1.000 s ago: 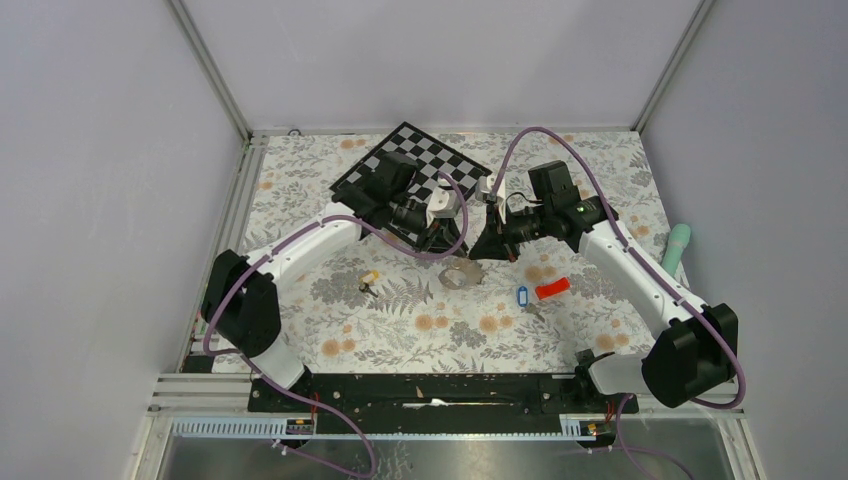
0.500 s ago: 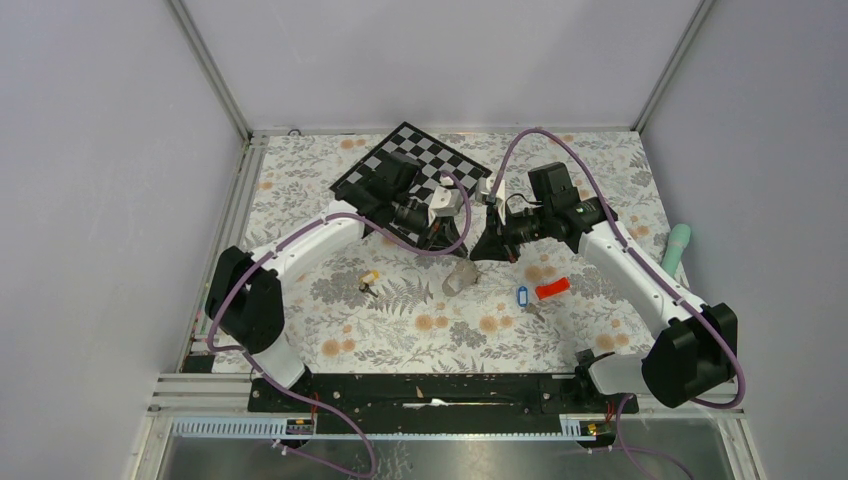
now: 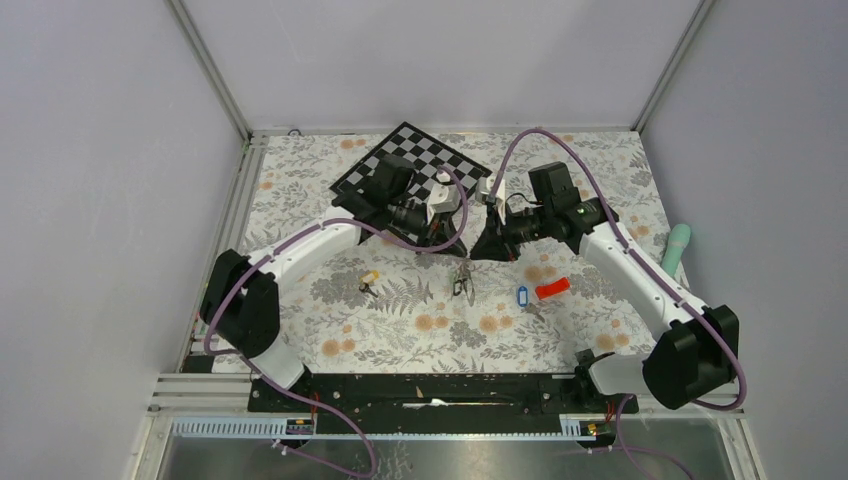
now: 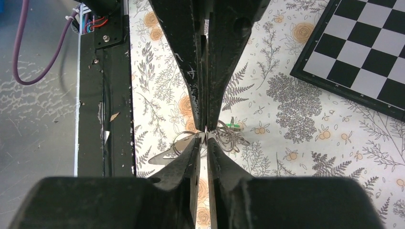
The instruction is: Put the keys on the keyring
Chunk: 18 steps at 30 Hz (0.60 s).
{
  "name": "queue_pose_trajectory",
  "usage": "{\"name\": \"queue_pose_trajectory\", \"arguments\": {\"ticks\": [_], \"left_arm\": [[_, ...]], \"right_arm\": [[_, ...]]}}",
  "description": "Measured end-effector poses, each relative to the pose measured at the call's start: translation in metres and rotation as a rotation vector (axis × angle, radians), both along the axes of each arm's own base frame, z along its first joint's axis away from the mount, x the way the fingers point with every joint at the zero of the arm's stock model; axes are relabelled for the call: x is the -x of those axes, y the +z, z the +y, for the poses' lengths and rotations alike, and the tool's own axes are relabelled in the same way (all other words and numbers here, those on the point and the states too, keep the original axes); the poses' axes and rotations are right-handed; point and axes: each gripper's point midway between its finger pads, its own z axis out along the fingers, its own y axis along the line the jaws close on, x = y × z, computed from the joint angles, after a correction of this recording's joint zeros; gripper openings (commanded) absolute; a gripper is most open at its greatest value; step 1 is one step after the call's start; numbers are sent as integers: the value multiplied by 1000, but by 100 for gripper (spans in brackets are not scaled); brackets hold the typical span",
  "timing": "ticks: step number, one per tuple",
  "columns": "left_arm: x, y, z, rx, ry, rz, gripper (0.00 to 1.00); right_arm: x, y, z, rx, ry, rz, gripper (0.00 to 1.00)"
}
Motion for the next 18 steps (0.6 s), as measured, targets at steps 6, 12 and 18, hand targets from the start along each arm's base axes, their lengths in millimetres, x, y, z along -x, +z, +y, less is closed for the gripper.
{"name": "queue_pose_trajectory", "arguments": {"ticks": [6,12,18], "left_arm": [[2,2,10,26,59,24,0],[1,16,17,38,112,33,0],[-3,23,26,0,206,17,0]], "right_arm": [[-4,11,-7,-14,-41,-21,65],[-14,21,-26,-1,-136,-73,76],[-15,-9,-50,133,-247,-67,78]]}}
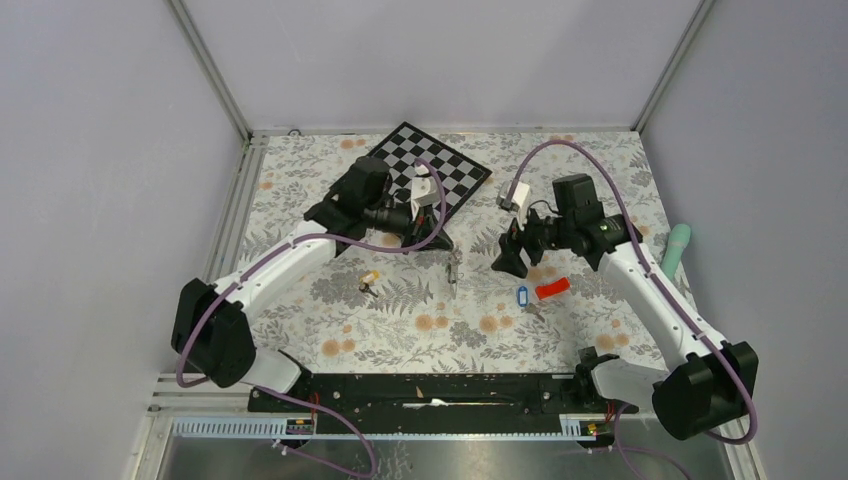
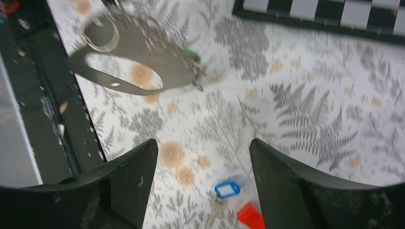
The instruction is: Put the keys on the keyring
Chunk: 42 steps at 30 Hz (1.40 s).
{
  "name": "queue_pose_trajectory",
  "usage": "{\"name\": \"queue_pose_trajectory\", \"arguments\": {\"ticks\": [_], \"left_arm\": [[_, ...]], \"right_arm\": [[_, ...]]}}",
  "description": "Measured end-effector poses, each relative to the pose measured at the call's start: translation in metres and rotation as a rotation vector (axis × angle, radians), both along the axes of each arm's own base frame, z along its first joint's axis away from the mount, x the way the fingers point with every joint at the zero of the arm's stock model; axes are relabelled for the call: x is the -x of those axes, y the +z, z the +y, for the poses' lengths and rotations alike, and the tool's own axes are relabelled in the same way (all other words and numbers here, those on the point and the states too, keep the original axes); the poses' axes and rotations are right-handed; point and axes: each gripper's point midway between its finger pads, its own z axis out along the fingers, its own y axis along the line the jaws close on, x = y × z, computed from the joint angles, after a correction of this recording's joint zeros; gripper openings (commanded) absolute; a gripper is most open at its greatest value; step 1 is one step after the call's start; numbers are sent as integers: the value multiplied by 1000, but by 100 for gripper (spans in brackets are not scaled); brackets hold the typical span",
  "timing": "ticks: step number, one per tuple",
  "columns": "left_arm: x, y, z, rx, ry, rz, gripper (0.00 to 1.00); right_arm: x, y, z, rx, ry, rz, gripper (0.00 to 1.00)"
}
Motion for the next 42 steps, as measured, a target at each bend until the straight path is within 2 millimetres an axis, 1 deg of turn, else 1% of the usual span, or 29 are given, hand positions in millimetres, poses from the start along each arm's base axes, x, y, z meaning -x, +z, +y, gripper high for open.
{"name": "queue_pose_trajectory", "arguments": {"ticks": [6,12,14,16,20,26,29,38,42], "left_arm": [[-1,-3,17,-63,74,8,0],[-7,-3,34,-97,133,3,0],[-8,-3,37,-103,145,5,0],[-9,-3,40,-108,155,9,0],[-8,-5,41,-113,155,16,0],[-8,-4,41,-111,150,15,0],[-7,-4,41,-110,148,16,0],[-7,-3,40,-107,143,15,0],[-7,-2,40,-105,141,14,0]], "right_arm": [[15,-51,-33,184,-86,83,79],[28,-92,-58,334,-101,150,78],[30,-103,-64,376,-96,168,76],[33,-115,-69,417,-82,197,70],[40,-136,-78,492,-38,271,64],[50,-158,-88,557,-17,341,62],[52,-166,-91,577,-17,361,63],[39,-182,-93,614,-35,349,63],[36,-188,-92,628,-37,333,56]]}}
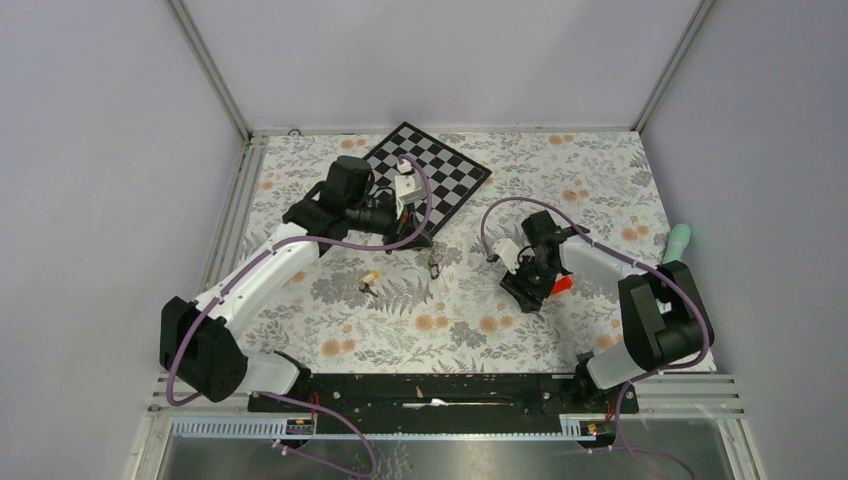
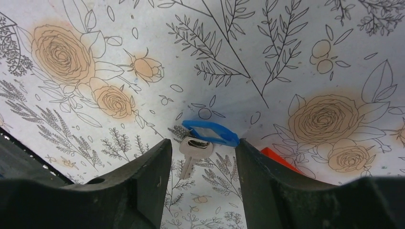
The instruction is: Put the keys on the keyring
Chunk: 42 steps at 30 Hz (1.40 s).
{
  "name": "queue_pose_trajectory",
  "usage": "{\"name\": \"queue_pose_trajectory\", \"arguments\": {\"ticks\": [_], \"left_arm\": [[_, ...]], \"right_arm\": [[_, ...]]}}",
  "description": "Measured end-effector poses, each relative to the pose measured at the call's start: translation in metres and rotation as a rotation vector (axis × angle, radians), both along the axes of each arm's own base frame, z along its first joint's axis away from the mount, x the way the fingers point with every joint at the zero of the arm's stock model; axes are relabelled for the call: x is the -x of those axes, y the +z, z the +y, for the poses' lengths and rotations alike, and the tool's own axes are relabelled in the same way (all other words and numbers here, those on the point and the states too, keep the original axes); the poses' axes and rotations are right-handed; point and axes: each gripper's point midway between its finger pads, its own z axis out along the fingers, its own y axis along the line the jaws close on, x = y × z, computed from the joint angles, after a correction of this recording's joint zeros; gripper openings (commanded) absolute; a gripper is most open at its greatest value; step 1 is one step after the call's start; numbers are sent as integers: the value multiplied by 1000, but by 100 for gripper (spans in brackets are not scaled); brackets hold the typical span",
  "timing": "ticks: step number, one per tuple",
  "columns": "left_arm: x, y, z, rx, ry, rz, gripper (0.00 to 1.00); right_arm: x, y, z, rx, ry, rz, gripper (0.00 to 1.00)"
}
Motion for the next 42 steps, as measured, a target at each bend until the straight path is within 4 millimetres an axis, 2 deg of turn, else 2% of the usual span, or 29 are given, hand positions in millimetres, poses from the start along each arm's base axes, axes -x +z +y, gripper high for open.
{"name": "queue_pose_trajectory", "arguments": {"ticks": [4,9,13,16,19,20,21,24,26,28,30,31,33,34,39,42], "left_arm": [[0,0,0,-1,0,1,0],[0,0,0,-1,-1,2,0],[0,-1,0,-2,-3,-3,0],[1,-2,1,-5,-6,-4,0],[1,-3,1,-9,-7,-2,0],[2,-3,1,-11,-7,1,0],[2,-3,2,-11,-7,2,0],[2,-4,2,-13,-8,5,0],[3,-4,2,-14,-8,6,0],[3,-4,2,-14,-8,6,0],[3,-4,2,-14,-8,7,0],[3,-4,2,-14,-8,6,0],[3,-4,2,-14,-9,4,0],[3,-4,2,-14,-9,3,0],[2,-4,2,-14,-10,0,0],[2,-4,2,-14,-10,0,0]], "right_arm": [[-4,-1,2,23,15,-30,42],[-8,-2,6,19,18,-49,35],[-7,0,13,-12,18,-37,19],[-9,7,22,-60,27,-36,1],[-12,18,32,-117,36,-55,0],[-12,22,34,-132,38,-62,12],[-13,25,35,-140,40,-72,18],[-13,27,35,-139,41,-79,21],[-13,27,35,-137,42,-79,18],[-13,27,35,-137,40,-79,7],[-13,27,35,-137,38,-79,5],[-13,27,35,-137,34,-77,10],[-13,27,35,-138,29,-76,35],[-13,28,35,-138,23,-74,42],[-13,27,35,-138,22,-72,61],[-11,27,35,-138,35,-70,65]]}}
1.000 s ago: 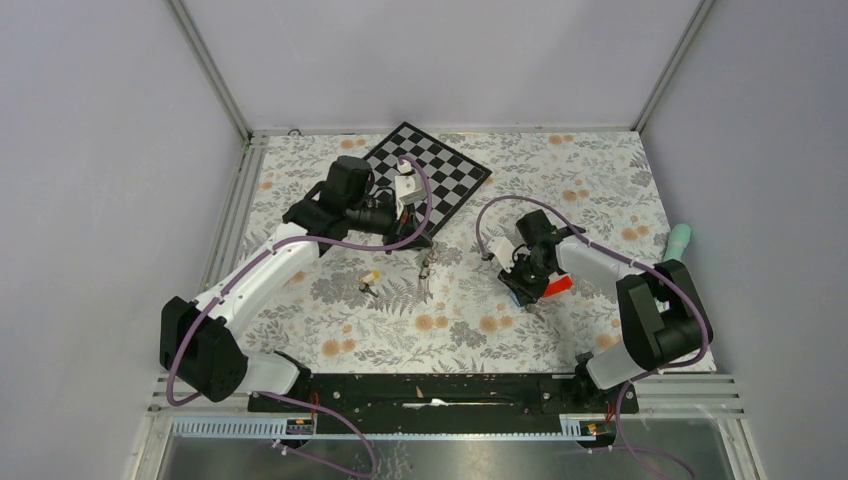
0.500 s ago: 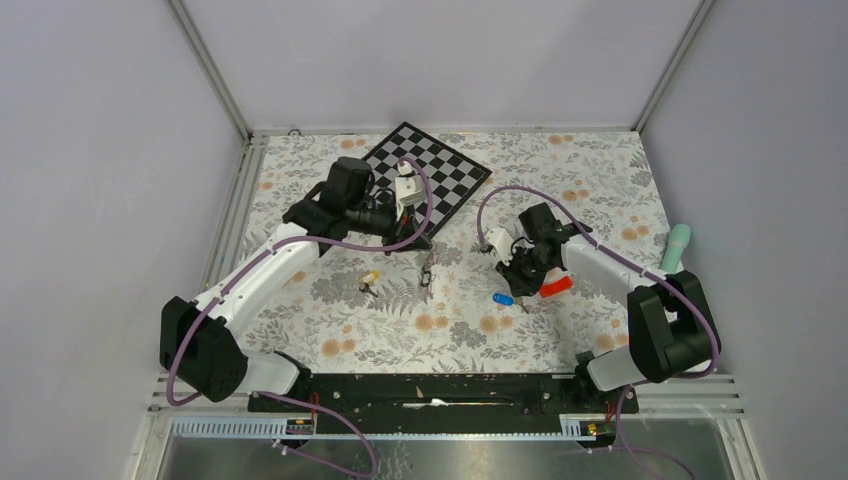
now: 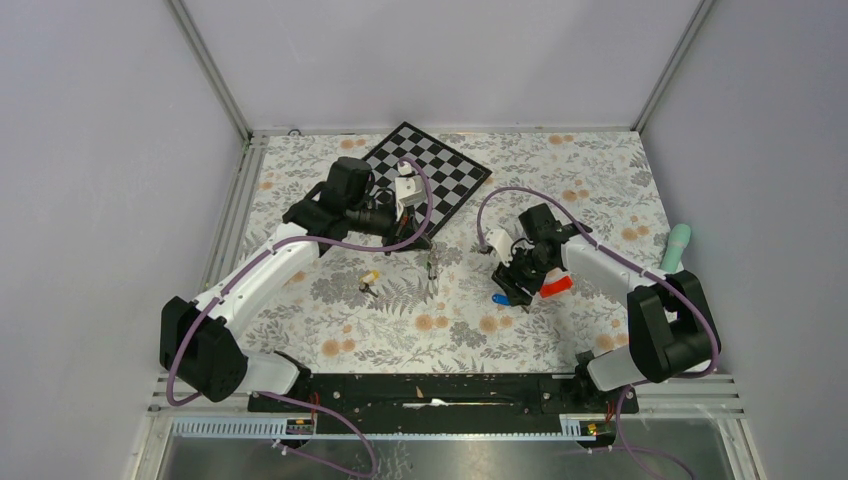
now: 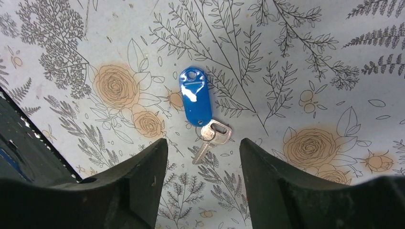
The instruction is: Put the keys on the keyring
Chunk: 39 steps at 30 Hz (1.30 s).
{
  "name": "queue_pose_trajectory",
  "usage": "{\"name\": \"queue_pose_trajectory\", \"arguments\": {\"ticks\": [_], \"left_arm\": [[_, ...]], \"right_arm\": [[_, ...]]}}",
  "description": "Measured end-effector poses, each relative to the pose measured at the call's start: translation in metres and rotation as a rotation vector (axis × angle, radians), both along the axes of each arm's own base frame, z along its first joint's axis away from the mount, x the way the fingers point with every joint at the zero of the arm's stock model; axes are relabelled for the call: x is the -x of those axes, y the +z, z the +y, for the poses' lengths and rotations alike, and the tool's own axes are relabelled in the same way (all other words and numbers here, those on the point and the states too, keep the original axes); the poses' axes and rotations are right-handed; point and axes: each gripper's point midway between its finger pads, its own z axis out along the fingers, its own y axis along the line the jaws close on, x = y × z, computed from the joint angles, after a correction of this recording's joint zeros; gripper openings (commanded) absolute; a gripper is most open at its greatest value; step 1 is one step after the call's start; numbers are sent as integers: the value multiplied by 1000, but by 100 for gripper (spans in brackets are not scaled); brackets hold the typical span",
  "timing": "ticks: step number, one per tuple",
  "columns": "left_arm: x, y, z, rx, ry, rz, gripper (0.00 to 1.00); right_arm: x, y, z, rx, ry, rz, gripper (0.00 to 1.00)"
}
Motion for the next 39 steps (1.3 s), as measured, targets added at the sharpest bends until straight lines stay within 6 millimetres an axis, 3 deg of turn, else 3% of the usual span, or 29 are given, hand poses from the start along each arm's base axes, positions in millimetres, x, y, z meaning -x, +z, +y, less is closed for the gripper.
{"name": "queue_pose_trajectory", "arguments": {"ticks": [8,18,39], "left_arm": [[1,0,1,-9,-11,-12,0],[-1,14,2,-7,-26,-57,0],[0,13,2,-12,-26,-50,0]], "right_arm": [[7,-6,-4,23,122,-35,59],[4,-10,-5,86,275,-101,55],[7,-26,-5,151,369,-81,28]]}}
